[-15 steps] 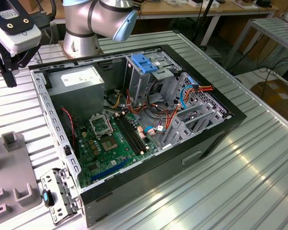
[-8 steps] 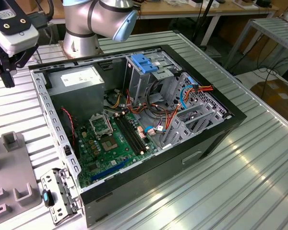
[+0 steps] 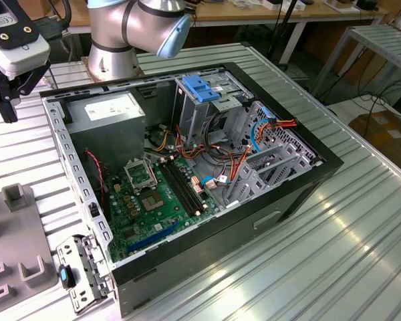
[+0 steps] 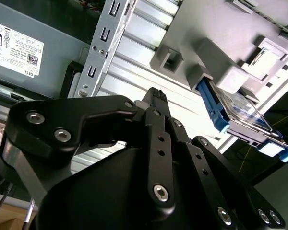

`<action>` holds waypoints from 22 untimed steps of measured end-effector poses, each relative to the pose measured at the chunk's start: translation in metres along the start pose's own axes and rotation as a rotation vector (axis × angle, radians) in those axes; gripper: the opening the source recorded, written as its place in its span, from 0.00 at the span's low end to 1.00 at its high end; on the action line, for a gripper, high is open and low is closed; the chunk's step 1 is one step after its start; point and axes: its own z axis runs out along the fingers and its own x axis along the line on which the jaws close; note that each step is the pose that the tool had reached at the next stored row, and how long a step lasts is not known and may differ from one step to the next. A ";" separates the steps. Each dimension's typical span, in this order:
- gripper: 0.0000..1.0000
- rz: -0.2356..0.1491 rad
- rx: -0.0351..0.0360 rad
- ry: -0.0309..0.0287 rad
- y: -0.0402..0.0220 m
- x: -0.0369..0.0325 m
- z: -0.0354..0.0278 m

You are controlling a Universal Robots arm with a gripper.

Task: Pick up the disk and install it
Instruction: 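Reach for the disk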

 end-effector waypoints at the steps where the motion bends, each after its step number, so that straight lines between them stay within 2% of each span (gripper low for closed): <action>1: 0.11 0.000 -0.0001 0.0000 0.0000 0.0006 0.0000; 5: 0.11 0.000 0.0000 0.0000 -0.0002 0.0032 0.0000; 9: 0.11 0.000 -0.0001 0.0000 -0.0008 0.0107 0.0000; 14: 0.11 0.000 0.0000 0.0000 -0.0022 0.0347 0.0000; 17: 0.11 0.000 -0.0002 0.0001 -0.0029 0.0526 0.0001; 18: 0.11 0.000 -0.0006 0.0000 -0.0030 0.0606 0.0002; 22: 0.11 0.000 -0.0014 0.0001 -0.0031 0.0787 0.0004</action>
